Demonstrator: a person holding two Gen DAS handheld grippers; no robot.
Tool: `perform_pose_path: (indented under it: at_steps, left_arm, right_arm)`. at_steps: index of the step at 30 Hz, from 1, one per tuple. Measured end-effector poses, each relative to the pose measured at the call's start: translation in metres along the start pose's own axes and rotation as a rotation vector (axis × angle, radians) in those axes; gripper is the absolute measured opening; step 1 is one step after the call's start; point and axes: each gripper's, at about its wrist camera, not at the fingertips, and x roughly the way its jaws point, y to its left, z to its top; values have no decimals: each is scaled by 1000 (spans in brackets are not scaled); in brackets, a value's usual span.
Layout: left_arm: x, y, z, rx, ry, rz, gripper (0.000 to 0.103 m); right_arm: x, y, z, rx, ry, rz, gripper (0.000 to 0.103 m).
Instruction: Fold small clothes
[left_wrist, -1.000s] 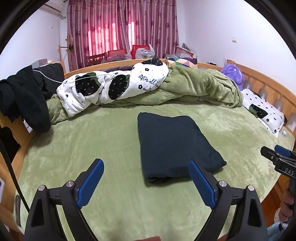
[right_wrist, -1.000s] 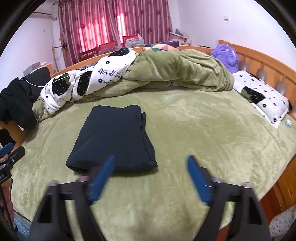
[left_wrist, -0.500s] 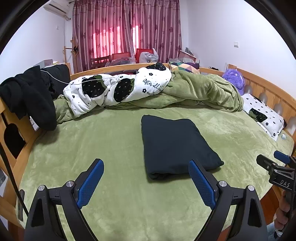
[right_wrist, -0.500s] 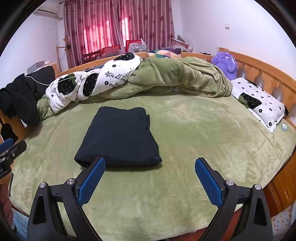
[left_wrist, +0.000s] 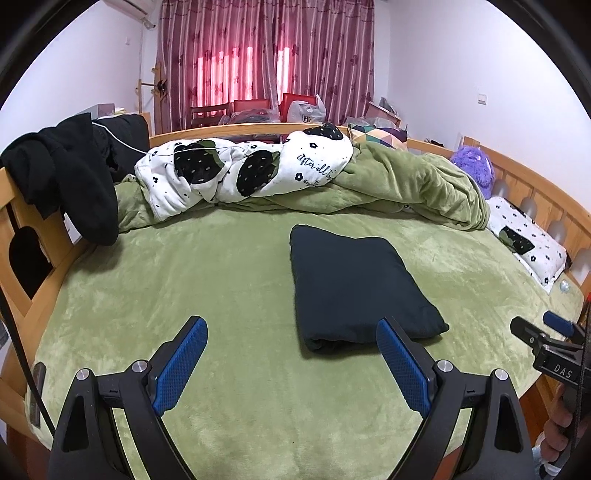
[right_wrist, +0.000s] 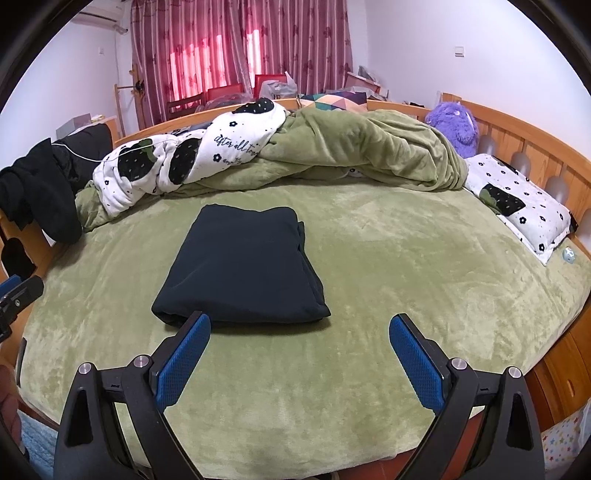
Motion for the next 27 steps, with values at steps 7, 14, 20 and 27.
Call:
perform_pose_path:
  at_steps: [7,14,20,27]
  left_arm:
    - [1,0,1,2,6,-5,93]
    - [2,-1,2,5,10,-2,93]
    - [2,-2,2,3,10,1,93]
    - [3,-2,1,2,10,-4,93]
  right_arm:
    - [1,0,0,6,8,-5,96]
    - [0,1,1,7,1,-4,96]
    - [0,0,1,8,2,-7,96]
    - [0,-2,1,17,2,-6,96]
